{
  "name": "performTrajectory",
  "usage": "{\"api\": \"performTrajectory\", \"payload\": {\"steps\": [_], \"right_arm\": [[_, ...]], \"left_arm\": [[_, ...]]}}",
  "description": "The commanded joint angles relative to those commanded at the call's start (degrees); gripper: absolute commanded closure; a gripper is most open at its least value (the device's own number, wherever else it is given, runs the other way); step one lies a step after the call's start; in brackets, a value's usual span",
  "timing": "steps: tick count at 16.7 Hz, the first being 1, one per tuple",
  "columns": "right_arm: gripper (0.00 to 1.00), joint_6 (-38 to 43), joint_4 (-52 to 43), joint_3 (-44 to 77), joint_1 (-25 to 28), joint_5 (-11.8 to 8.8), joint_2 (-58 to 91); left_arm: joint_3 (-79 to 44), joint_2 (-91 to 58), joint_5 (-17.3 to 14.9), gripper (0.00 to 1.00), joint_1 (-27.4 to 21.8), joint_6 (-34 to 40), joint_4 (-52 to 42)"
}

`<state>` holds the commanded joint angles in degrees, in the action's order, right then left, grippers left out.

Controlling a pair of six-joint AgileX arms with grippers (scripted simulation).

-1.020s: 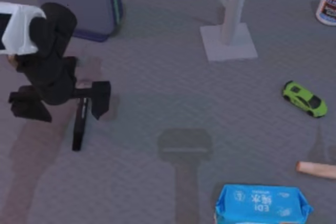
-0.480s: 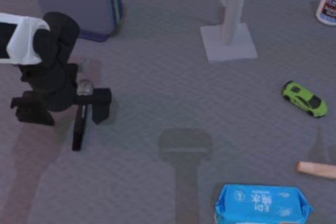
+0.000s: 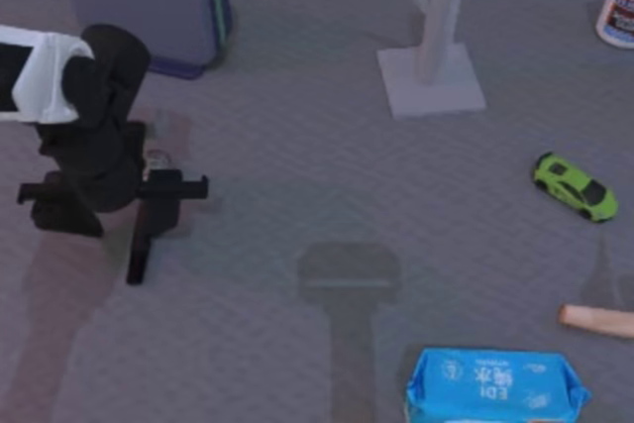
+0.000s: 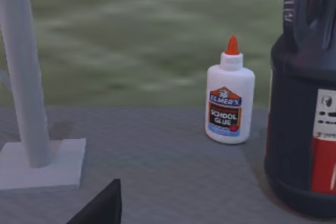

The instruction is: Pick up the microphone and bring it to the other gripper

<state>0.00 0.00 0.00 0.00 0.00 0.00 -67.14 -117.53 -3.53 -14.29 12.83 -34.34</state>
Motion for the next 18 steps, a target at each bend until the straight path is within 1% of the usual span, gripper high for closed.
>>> {"api": "performTrajectory", "payload": {"steps": [4,5,12,13,15,18], "right_arm": [[0.00,0.0,0.0,0.0,0.0,0.0,0.0],[0.00,0.0,0.0,0.0,0.0,0.0,0.0],[0.00,0.0,0.0,0.0,0.0,0.0,0.0],[0.00,0.0,0.0,0.0,0.0,0.0,0.0],[0.00,0.0,0.0,0.0,0.0,0.0,0.0],[0.00,0.0,0.0,0.0,0.0,0.0,0.0]], "left_arm": [[0.0,0.0,0.0,0.98,0.0,0.0,0.0],[0.0,0.0,0.0,1.00,0.0,0.0,0.0],[0.0,0.0,0.0,1.00,0.0,0.0,0.0],[-0.4,4.2,4.6,1.00,0.6,-3.0,-3.3],[-0.3,4.3,4.2,1.00,0.6,-3.1,-2.7],[0.7,5.2,1.6,1.00,0.7,-3.9,2.7]]}}
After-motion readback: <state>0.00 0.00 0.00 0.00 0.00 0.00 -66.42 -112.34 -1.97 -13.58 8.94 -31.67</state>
